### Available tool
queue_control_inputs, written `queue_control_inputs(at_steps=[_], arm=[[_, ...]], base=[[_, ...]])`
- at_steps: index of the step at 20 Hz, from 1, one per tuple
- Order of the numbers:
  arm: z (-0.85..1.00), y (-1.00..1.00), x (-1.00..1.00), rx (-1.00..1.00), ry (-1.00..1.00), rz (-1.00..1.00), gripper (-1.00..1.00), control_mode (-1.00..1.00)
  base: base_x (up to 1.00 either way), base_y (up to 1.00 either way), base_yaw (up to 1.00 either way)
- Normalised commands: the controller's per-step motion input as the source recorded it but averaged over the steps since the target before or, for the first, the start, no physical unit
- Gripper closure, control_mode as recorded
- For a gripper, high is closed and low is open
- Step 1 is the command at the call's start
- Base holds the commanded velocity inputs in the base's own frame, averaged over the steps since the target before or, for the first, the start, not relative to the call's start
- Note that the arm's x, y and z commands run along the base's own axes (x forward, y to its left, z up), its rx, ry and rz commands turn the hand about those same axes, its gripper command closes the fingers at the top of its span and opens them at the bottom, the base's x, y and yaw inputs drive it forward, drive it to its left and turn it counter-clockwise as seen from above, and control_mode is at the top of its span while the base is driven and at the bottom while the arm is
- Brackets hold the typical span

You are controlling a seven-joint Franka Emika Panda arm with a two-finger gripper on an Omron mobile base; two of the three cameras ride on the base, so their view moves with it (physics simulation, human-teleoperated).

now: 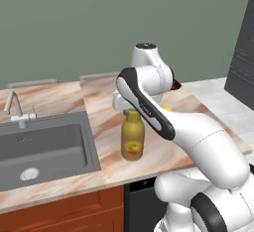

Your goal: Place the drinks on the dining counter in a tight cluster.

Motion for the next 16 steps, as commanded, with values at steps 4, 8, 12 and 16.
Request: queue_control_inputs(at_steps=[4,8,12,16], arm=[[-0.03,0.0,0.49,0.0,-0.01,0.0,1.0,-1.0],[-0.09,0.0,0.48,0.0,0.0,0.0,1.0,-1.0],[-0.18,0.0,0.4,0.0,0.0,0.0,1.0,-1.0],[-0.28,-0.01,0.38,0.0,0.0,0.0,1.0,-1.0]], base=[[0.0,0.0,0.0],[0.0,0.0,0.0],[0.0,0.0,0.0],[0.0,0.0,0.0]])
